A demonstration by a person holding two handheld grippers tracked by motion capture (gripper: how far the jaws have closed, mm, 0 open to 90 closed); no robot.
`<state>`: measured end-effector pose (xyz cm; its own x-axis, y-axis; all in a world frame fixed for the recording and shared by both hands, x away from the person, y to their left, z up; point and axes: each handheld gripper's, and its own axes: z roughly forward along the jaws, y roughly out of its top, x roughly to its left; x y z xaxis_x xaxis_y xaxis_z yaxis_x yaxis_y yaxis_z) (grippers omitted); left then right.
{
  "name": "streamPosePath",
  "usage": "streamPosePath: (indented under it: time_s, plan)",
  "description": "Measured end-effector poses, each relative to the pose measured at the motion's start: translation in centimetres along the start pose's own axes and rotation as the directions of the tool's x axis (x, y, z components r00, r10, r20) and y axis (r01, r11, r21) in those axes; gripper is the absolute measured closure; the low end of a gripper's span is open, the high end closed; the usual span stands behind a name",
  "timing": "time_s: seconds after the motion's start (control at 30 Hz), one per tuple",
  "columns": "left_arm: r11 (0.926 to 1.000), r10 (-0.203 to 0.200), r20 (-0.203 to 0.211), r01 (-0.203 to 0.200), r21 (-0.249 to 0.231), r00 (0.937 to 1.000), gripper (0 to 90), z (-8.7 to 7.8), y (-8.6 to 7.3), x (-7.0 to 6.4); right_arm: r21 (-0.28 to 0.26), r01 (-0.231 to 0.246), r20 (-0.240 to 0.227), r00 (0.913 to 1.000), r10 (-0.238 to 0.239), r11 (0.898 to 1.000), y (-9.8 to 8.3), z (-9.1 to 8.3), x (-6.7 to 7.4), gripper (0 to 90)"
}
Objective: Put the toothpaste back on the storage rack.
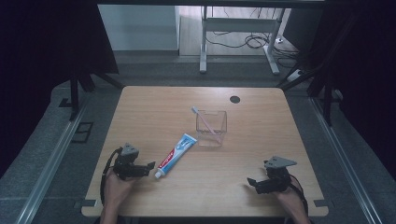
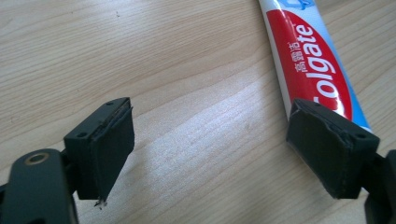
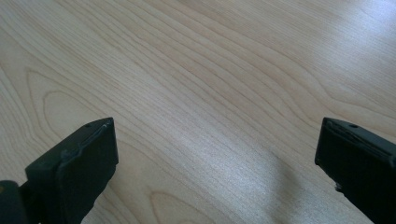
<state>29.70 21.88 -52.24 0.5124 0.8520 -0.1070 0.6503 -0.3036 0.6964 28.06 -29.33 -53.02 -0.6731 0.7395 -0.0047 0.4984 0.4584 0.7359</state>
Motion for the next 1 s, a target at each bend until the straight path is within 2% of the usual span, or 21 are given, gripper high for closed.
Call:
streamPosePath:
  time_s: [0.2,0.33,0.5,0.6,0.73,0.83,1.0]
  plan:
    - [0.9999,0.012,0.010,-0.012,0.011,0.9999,18.1,-0.2,0.4,0.1,-0.006,0.002,0.006,1.0000,-0.002,1.000,0.0,0.0,-0.1,0.0]
    - [0.9997,0.020,0.023,-0.020,0.013,0.9995,19.9,-0.3,1.0,-0.3,-0.013,-0.010,-0.006,0.9999,0.010,1.000,-0.1,0.0,-0.3,0.0]
    - [0.9978,0.050,0.038,-0.051,0.041,0.9980,21.9,-0.1,1.8,-0.9,-0.017,-0.016,-0.012,0.9998,0.016,1.000,-0.2,0.0,-0.4,0.0]
    - [0.9943,0.077,0.041,-0.080,0.071,0.9962,22.9,0.0,2.3,-1.1,-0.015,-0.017,-0.013,0.9998,0.017,1.000,-0.2,0.0,-0.4,0.0]
    - [0.9915,0.085,0.063,-0.091,0.093,0.9943,24.4,-0.3,3.2,-1.3,-0.013,-0.017,-0.014,0.9998,0.017,1.000,-0.2,0.0,-0.3,0.0]
    - [0.9858,0.101,0.074,-0.110,0.127,0.9921,25.5,-0.4,3.9,-1.4,-0.013,-0.016,-0.015,0.9998,0.016,1.000,-0.2,0.0,-0.3,0.0]
    - [0.9703,0.128,0.099,-0.146,0.193,0.9868,27.1,-0.1,5.1,-1.8,-0.021,-0.020,-0.012,0.9997,0.020,1.000,-0.2,-0.2,-0.4,0.0]
